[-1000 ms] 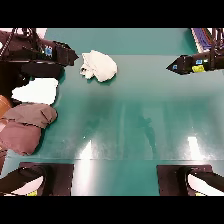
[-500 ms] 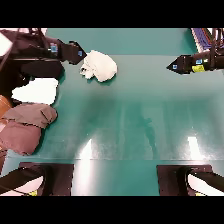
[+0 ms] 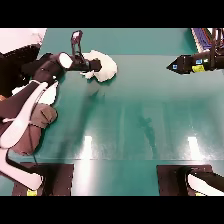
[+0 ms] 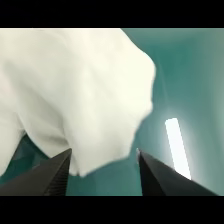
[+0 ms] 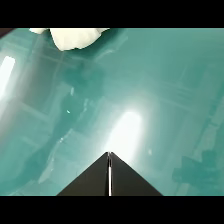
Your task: Fold the shirts.
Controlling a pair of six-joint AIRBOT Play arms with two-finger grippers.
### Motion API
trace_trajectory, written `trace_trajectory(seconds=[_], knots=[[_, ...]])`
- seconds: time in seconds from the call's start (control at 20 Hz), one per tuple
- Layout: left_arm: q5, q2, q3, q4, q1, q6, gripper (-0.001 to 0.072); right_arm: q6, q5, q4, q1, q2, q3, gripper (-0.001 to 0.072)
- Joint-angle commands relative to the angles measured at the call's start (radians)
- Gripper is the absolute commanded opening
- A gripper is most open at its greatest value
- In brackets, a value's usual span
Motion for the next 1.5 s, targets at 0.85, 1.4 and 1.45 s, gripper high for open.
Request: trace_trajectory(seconds=[0.85, 1.4, 1.45], knots=[[-0.328, 0.331, 0.411, 0.235, 0.024, 0.077, 0.0022, -0.006, -0.151, -0.001, -0.109, 0.203, 0.002, 0.0013], [-0.530, 0.335, 0.229, 0.262, -0.390, 0.107, 0.0586, -0.006, -0.109, 0.001, -0.146, 0.290, 0.002, 0.0013], [-0.554, 0.334, 0.229, 0.315, -0.374, 0.100, 0.0586, -0.006, -0.095, 0.000, -0.146, 0.291, 0.001, 0.0013]])
